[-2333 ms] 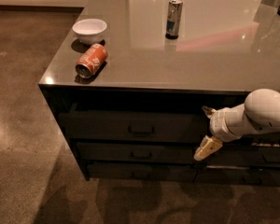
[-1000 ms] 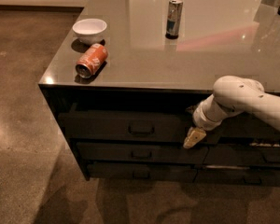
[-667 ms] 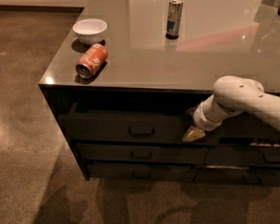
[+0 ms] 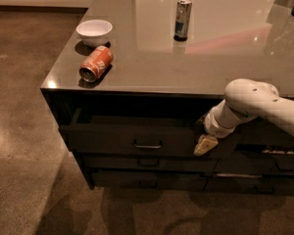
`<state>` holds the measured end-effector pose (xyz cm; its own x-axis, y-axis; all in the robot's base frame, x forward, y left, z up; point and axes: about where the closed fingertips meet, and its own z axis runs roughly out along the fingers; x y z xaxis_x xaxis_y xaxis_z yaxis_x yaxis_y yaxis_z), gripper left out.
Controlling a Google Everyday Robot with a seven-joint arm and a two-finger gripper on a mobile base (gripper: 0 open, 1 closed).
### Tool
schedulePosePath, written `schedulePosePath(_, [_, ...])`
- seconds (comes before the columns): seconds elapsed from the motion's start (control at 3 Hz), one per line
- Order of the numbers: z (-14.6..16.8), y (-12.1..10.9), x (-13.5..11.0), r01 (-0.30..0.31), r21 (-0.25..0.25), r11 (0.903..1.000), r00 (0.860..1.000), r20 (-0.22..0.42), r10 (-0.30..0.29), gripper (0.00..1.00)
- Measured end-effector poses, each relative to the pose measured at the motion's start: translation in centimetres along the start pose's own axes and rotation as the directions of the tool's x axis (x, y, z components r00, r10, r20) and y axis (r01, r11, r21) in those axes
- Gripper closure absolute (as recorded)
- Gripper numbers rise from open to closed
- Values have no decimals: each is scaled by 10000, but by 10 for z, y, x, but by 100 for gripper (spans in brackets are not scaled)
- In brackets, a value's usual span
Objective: Open top drawer
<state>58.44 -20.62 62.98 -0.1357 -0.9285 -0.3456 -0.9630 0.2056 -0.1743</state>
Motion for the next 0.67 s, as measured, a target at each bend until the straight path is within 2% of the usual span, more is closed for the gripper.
schedulePosePath(0.33, [2,1,0,9,-44,10000,10000,2,-9,0])
schedulePosePath(0.67, [-4,0,-1,-31,-140,9999,10000,13,31,0])
